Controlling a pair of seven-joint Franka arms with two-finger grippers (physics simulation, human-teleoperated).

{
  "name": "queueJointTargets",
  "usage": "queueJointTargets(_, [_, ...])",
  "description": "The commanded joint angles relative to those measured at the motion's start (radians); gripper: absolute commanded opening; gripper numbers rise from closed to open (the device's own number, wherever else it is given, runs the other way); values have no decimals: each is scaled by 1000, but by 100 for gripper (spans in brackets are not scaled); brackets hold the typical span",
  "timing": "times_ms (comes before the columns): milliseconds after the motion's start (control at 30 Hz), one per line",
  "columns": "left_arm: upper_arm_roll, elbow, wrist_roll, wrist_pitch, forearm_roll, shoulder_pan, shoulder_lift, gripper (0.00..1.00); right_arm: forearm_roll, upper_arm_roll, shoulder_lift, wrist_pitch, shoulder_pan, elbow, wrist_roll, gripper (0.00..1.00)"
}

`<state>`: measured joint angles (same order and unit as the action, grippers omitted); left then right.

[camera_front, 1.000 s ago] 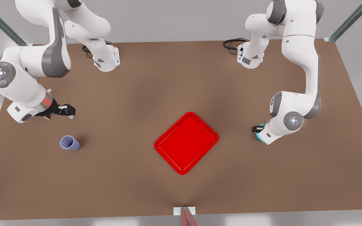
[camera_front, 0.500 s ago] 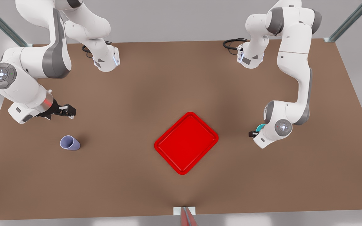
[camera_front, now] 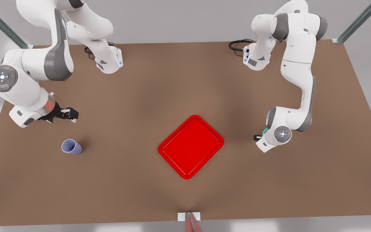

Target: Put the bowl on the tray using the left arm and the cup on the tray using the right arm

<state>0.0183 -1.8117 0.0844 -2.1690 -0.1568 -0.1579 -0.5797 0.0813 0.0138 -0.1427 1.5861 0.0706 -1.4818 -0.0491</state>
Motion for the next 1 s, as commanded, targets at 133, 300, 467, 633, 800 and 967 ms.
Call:
queueJointTargets(133, [-1,-3,15,20,-18,-2,-22,75,0,0,-1,2,0,0,0,100])
queueJointTargets(300, [-3,-8,35,46,-14,-6,-20,71,0,0,-1,2,0,-2,0,100])
queueJointTargets(467, [-1,-14,34,43,-14,0,-34,70,-2,0,-1,0,0,-2,0,100])
queueJointTargets(633, [-3,-14,34,46,-14,-2,-31,23,-2,0,-1,2,2,-2,0,100])
queueJointTargets(800, [-3,-14,34,46,-14,0,-31,23,0,2,-1,0,15,-2,-25,100])
queueJointTargets(967, [-3,-14,34,46,-14,0,-31,21,0,2,-3,2,15,-2,-25,100])
